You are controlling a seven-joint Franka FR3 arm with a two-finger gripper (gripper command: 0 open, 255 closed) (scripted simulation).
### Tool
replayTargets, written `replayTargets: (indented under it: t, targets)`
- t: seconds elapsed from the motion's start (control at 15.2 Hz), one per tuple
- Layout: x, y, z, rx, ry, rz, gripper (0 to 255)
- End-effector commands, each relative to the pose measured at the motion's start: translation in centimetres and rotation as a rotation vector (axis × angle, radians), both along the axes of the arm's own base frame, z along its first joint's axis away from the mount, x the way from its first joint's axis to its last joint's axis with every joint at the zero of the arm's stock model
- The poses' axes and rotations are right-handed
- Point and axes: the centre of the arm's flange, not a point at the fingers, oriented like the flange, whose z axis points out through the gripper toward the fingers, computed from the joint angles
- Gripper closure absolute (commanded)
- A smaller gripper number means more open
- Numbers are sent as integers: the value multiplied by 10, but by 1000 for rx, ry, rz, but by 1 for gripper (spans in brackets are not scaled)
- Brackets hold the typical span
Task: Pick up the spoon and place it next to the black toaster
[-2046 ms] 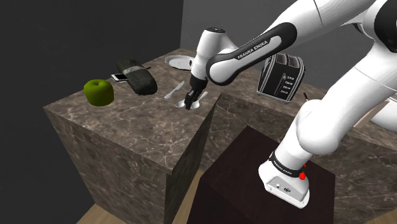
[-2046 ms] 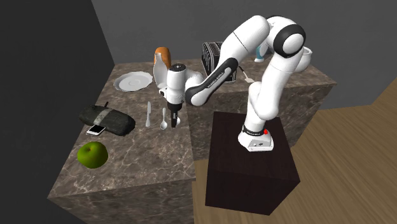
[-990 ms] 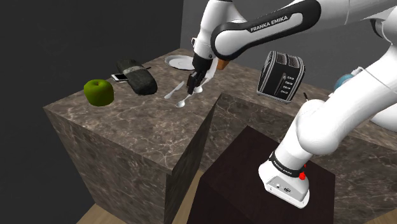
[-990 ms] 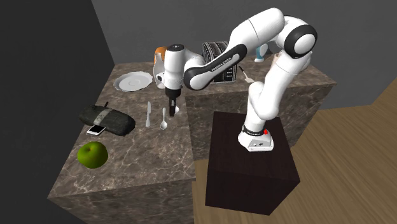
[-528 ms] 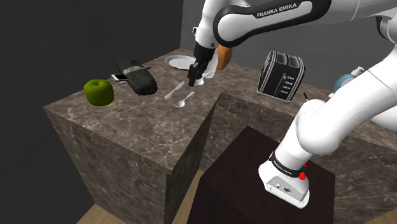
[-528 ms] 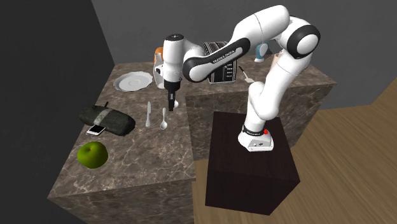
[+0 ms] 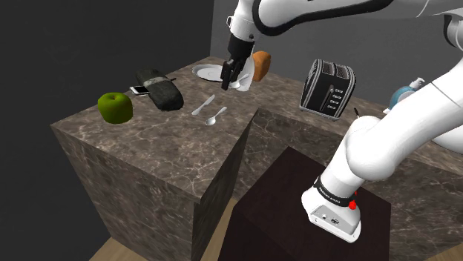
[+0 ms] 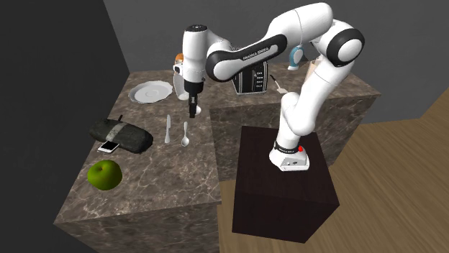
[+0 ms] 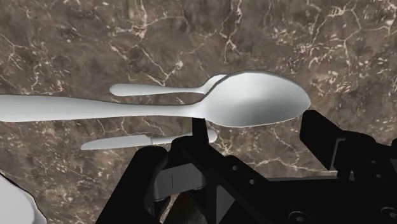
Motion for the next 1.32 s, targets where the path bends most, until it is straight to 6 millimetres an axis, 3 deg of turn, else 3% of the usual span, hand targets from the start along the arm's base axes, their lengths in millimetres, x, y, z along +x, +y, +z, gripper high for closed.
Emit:
replayTargets:
  t: [0.0,1.25]
  targets:
    - [0,1,10,0,0,0,255]
    - [0,1,107,0,0,0,255]
